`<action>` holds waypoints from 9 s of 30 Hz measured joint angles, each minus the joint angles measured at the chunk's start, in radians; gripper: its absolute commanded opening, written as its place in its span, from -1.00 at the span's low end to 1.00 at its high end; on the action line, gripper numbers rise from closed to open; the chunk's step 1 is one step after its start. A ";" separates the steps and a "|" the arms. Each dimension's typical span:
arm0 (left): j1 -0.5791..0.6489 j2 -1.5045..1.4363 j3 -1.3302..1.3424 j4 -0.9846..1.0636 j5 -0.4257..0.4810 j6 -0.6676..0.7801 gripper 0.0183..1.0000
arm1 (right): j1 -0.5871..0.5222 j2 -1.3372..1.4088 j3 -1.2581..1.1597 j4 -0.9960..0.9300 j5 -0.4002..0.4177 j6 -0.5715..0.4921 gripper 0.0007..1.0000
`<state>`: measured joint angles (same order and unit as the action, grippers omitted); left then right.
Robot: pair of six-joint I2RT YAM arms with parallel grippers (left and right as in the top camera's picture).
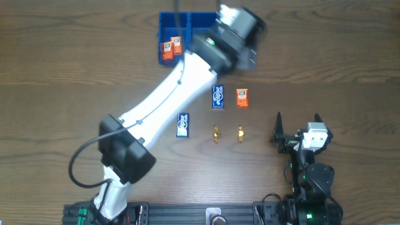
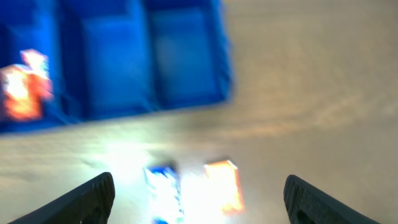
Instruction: Sort Candies Into Trays
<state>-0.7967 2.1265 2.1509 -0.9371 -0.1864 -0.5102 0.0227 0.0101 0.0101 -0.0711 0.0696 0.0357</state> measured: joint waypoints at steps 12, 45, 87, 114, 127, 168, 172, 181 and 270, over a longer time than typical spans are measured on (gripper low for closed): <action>-0.127 0.303 -0.019 -0.014 0.041 -0.269 0.64 | 0.000 0.000 0.000 0.000 0.000 0.000 1.00; -0.082 0.362 -0.019 0.051 0.075 -0.311 -0.37 | 0.000 0.000 0.000 0.000 0.000 0.000 1.00; 0.442 0.213 0.002 0.137 0.129 0.207 1.00 | 0.000 0.000 0.000 0.000 0.000 0.000 1.00; 0.698 -1.749 -1.668 0.991 0.216 0.426 0.99 | 0.000 -0.002 0.000 -0.001 -0.003 -0.003 1.00; 0.751 -2.108 -2.145 1.078 0.414 0.425 1.00 | 0.000 -0.002 0.000 0.000 -0.003 -0.003 1.00; 0.749 -2.116 -2.127 0.918 0.424 0.646 1.00 | 0.000 -0.002 0.000 0.000 -0.003 -0.003 1.00; 0.749 -2.116 -2.127 0.918 0.424 0.646 1.00 | 0.000 -0.002 0.000 0.000 -0.003 -0.003 1.00; 0.749 -2.116 -2.127 0.918 0.424 0.646 1.00 | 0.000 -0.002 0.000 0.010 -0.004 0.007 1.00; 0.748 -2.116 -2.125 0.914 0.424 0.646 1.00 | 0.469 2.340 2.174 -0.731 0.243 0.369 -0.61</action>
<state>-0.0486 0.0101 0.0257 -0.0227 0.2379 0.1360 0.4919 2.3505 2.1841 -0.8021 0.3126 0.4046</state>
